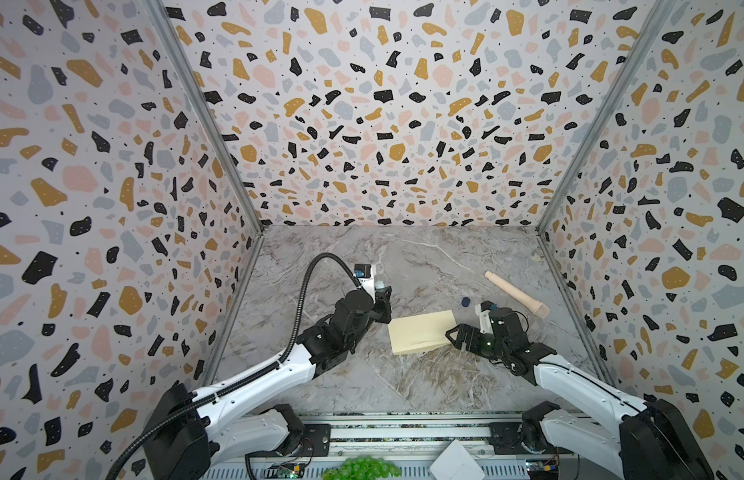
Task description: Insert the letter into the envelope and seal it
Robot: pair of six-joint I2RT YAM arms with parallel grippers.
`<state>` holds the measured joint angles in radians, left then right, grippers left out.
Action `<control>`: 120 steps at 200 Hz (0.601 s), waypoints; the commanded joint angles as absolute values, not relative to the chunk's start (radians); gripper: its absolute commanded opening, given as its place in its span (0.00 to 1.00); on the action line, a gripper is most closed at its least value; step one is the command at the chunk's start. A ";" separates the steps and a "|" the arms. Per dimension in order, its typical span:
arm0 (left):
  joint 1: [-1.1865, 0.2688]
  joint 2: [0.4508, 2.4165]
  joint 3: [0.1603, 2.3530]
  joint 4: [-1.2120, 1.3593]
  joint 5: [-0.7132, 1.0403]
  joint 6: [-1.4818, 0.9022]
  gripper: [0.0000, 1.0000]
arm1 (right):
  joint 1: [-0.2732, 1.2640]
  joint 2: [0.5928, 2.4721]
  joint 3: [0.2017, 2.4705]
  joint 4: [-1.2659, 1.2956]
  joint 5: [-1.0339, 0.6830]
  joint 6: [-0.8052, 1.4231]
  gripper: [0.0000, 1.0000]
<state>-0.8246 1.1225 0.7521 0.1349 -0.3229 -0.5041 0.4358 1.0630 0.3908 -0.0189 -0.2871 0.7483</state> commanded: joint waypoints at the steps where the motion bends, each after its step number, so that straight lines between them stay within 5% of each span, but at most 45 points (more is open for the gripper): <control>1: -0.818 1.118 0.747 0.180 -0.330 -0.486 0.00 | 0.433 1.108 0.394 0.037 -0.339 0.792 0.99; 120: -0.809 1.117 0.744 0.159 -0.374 -0.497 0.00 | 0.440 1.442 0.548 0.231 -0.405 0.739 0.99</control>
